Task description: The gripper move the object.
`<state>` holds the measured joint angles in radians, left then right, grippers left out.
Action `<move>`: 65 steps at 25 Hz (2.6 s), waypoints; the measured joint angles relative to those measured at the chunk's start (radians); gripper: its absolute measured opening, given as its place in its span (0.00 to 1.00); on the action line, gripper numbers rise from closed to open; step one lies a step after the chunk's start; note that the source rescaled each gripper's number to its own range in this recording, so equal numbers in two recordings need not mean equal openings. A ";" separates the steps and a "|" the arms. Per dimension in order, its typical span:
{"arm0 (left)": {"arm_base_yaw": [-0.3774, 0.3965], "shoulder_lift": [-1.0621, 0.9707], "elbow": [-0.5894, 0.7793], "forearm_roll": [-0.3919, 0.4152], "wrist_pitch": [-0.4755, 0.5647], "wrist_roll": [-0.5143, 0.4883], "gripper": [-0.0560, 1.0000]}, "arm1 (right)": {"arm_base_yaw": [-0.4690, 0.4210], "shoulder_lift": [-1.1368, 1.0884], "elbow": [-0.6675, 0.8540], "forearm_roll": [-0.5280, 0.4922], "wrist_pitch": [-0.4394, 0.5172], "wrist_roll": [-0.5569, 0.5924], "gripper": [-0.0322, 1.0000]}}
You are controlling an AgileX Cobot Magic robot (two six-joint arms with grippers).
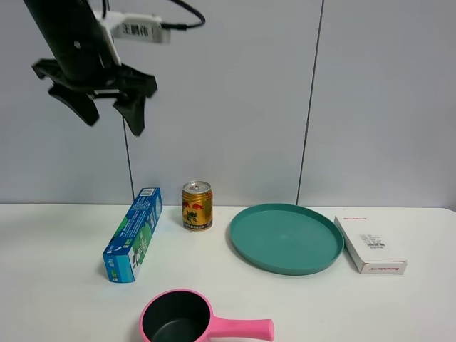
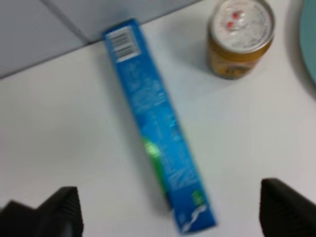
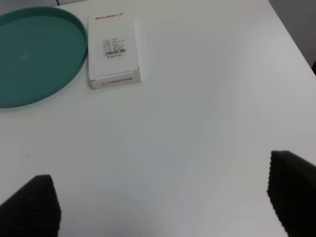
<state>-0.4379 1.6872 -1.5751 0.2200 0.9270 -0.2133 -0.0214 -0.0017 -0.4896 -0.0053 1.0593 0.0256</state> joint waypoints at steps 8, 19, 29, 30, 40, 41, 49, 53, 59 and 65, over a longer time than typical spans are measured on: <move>0.000 -0.339 0.018 0.139 0.253 0.002 0.77 | 0.000 0.000 0.000 0.000 0.000 0.000 1.00; 0.000 -0.911 0.446 0.182 0.282 -0.092 0.78 | 0.000 0.000 0.000 0.000 0.000 0.000 1.00; 0.000 -1.277 0.743 0.148 0.282 -0.164 0.78 | 0.000 0.000 0.000 0.000 0.000 0.000 1.00; 0.000 -1.306 0.769 0.146 0.282 -0.168 0.78 | 0.000 0.000 0.000 0.000 0.000 0.000 1.00; 0.050 -1.414 0.844 0.083 0.249 -0.043 0.78 | 0.000 0.000 0.000 0.005 0.000 0.000 1.00; 0.080 -1.414 0.849 0.058 0.242 0.009 0.78 | 0.000 0.000 0.000 0.000 0.000 0.000 1.00; 0.426 -1.429 0.958 -0.203 0.167 0.303 0.78 | 0.000 0.000 0.000 0.005 0.000 0.000 1.00; 0.575 -1.481 1.044 -0.256 0.117 0.292 0.78 | 0.000 0.000 0.000 0.000 0.000 0.000 1.00; 0.632 -1.600 1.070 -0.263 0.122 0.273 0.78 | 0.000 0.000 0.000 0.000 0.000 0.000 1.00; 0.632 -1.689 1.070 -0.259 0.124 0.266 0.78 | 0.000 0.000 0.000 0.000 0.000 0.000 1.00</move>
<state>0.1946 -0.0019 -0.5055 -0.0394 1.0513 0.0529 -0.0214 -0.0017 -0.4896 -0.0053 1.0593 0.0256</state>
